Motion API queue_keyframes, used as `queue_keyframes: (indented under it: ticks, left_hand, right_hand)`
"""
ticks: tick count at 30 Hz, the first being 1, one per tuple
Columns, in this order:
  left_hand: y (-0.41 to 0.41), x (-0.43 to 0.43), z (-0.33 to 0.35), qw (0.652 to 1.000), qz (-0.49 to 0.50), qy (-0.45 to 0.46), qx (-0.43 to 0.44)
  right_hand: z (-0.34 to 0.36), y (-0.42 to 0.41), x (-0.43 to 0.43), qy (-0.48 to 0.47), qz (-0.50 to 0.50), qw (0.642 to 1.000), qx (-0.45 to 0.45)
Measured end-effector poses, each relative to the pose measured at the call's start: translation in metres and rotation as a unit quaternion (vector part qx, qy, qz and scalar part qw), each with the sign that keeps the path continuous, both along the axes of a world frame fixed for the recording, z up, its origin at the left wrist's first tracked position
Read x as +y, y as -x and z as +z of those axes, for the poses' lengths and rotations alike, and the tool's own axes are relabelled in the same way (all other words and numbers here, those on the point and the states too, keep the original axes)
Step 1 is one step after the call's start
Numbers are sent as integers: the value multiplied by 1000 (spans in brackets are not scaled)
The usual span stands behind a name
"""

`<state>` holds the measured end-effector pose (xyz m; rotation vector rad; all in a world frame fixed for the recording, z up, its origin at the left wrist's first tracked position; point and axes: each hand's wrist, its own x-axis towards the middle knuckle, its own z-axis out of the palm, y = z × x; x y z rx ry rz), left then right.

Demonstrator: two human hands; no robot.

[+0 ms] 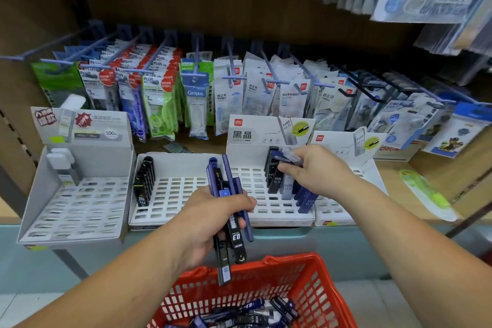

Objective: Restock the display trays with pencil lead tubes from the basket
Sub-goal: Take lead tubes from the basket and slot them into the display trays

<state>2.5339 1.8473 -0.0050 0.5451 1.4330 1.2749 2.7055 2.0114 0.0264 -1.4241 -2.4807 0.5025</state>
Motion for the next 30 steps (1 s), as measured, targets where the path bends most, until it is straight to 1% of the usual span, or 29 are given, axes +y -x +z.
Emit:
queue_keyframes:
  ticks: [1, 2, 4, 5, 6, 9, 10, 11, 15, 18, 20, 24, 26, 29, 30]
  left_hand:
    - [-1, 0, 0, 1000, -4, 1, 1]
    - [-2, 0, 0, 1000, -9, 1, 1]
    - [-4, 0, 2, 1000, -17, -5, -4]
    - [-4, 1, 3, 1000, -20, -8, -9]
    - [-5, 1, 4, 1000, -24, -10, -13]
    - [-7, 1, 3, 999, -31, -20, -25]
    - [-9, 2, 3, 999, -32, -26, -31]
    - [-11, 2, 3, 998, -32, -30, -36]
    - [-15, 3, 6, 998, -30, -41, -41]
    - [-15, 3, 8, 998, -17, -43, -51]
    - [-14, 4, 8, 997, 2, -45, -61]
    - [-12, 8, 5, 996, 42, -54, -53]
    - [-11, 10, 5, 995, 64, -57, -53]
    - [-11, 12, 4, 992, 88, -60, -61]
    - [-12, 13, 4, 992, 93, -60, -62]
  right_hand:
    - [0, 1, -1, 1, 5, 1000, 9]
    - [2, 2, -4, 5, 6, 999, 37]
    - [9, 3, -10, 25, -19, 988, 150]
    - [15, 3, -16, 51, -45, 976, 207]
    - [22, 4, -23, 84, -72, 964, 243]
    - [40, 8, -42, 217, -127, 920, 300]
    - [41, 9, -46, 245, -136, 905, 321]
    - [42, 9, -50, 261, -142, 897, 328]
    - [33, 4, -60, 289, -157, 893, 308]
    - [28, -2, -65, 313, -162, 878, 322]
    - [24, -4, -68, 317, -140, 880, 325]
    - [14, -3, -73, 309, -98, 896, 303]
    - [14, -4, -73, 318, -81, 895, 303]
    - [15, -12, -70, 335, -28, 892, 304]
    - [15, -14, -69, 317, -9, 902, 294]
